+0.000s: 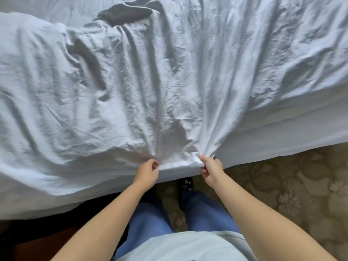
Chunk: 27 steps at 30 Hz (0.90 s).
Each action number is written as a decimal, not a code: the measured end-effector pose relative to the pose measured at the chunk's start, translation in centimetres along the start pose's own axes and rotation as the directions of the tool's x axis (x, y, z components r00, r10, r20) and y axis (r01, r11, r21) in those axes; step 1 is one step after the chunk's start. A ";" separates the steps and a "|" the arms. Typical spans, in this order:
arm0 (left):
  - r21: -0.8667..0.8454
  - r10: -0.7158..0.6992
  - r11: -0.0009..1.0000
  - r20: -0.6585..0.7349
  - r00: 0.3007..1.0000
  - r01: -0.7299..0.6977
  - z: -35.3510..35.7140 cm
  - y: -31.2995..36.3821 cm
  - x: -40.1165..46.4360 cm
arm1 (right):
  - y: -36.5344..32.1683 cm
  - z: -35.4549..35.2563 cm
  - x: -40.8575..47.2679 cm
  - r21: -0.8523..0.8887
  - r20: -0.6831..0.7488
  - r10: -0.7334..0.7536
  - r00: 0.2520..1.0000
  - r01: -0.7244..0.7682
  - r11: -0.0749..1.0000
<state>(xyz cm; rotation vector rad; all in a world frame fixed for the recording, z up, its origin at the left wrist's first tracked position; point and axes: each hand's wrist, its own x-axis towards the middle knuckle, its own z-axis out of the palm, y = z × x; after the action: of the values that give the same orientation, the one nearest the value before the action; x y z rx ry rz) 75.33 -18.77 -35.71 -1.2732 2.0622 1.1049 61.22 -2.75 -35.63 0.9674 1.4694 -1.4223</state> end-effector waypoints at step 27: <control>0.628 0.651 0.616 -0.068 0.756 -0.474 -2.7 8.9 -11.3 | -11.3 -5.7 -11.2 0.227 0.018 -0.279 0.960 0.268 0.936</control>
<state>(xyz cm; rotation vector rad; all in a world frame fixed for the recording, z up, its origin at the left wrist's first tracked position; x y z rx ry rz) 72.61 -13.07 -22.45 -0.4720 2.8492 0.4039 54.03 2.65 -21.28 0.8770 1.4721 -1.8330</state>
